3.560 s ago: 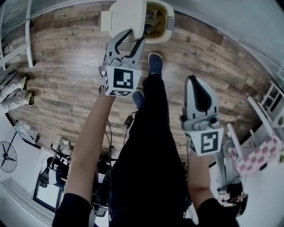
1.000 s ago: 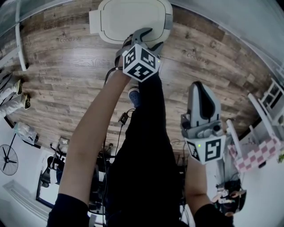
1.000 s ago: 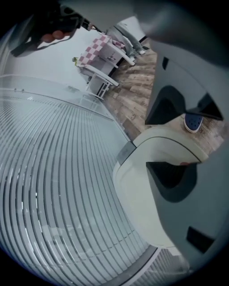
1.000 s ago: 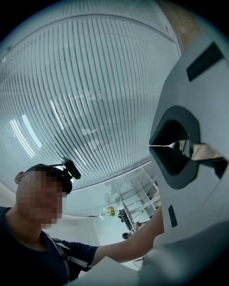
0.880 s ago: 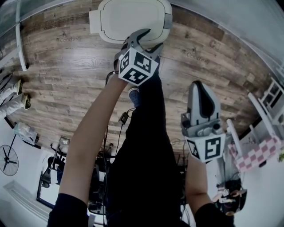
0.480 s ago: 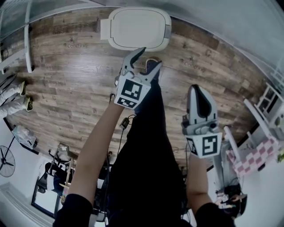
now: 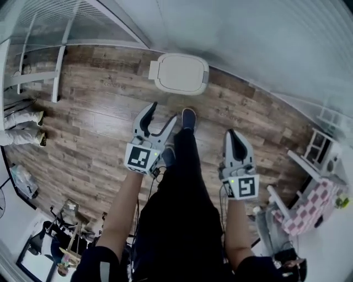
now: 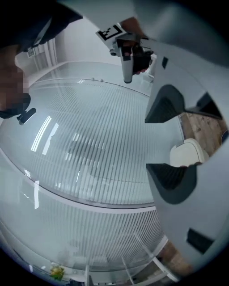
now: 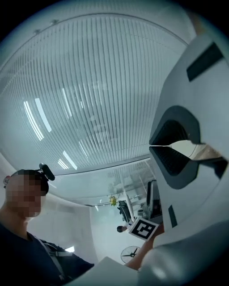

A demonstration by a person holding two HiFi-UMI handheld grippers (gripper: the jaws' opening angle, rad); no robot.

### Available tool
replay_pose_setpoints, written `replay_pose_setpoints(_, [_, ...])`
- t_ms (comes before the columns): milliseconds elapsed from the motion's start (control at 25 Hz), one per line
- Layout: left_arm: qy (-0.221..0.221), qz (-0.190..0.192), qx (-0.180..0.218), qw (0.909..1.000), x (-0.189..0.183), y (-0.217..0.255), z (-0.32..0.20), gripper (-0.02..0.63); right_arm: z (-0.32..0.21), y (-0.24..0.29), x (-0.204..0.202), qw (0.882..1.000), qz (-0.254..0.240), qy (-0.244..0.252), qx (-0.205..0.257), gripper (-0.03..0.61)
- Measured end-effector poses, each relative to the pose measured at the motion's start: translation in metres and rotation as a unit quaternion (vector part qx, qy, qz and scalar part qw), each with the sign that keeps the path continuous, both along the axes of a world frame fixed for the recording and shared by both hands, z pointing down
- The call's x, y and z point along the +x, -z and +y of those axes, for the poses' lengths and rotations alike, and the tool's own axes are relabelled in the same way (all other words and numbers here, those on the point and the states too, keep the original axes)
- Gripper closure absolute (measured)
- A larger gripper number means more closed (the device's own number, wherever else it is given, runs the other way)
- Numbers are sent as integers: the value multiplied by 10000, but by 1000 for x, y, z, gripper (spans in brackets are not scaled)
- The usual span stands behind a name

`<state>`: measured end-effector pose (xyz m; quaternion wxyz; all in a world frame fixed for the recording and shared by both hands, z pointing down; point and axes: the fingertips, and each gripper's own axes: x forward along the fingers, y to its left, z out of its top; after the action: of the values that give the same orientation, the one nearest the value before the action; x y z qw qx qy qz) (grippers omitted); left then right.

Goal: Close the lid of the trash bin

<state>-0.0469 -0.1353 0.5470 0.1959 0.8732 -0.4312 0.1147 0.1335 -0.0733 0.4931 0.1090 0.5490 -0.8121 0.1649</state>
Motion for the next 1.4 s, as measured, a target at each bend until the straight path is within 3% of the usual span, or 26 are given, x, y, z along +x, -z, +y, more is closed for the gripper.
replay_pose_setpoints(120, [111, -199, 114, 9997, -28, 42, 21, 350, 5, 32, -7, 9995, 116, 54, 272, 566])
replay_pose_setpoints(440, [685, 441, 720, 9941, -73, 156, 92, 350, 46, 110, -25, 9974, 288, 138, 651, 566])
replay_pose_setpoints(560, [892, 804, 906, 9886, -88, 198, 122, 350, 72, 123, -23, 9970, 107, 38, 762, 566])
replay_pose_setpoints(760, [981, 1035, 1278, 9815, -104, 248, 169, 350, 112, 138, -26, 9965, 110, -64, 831, 566])
replay_pose_setpoints(1000, [1057, 878, 1583, 9778, -137, 274, 214, 350, 141, 169, -27, 9930, 256, -174, 1143, 566])
replay_pose_setpoints(1200, [1144, 711, 1552, 9787, -150, 266, 244, 350, 165, 187, -33, 9903, 398, -96, 1325, 566])
replay_pose_setpoints(1400, [1330, 1062, 1527, 9735, -154, 268, 259, 351, 188, 194, -34, 9889, 735, 60, 1291, 566])
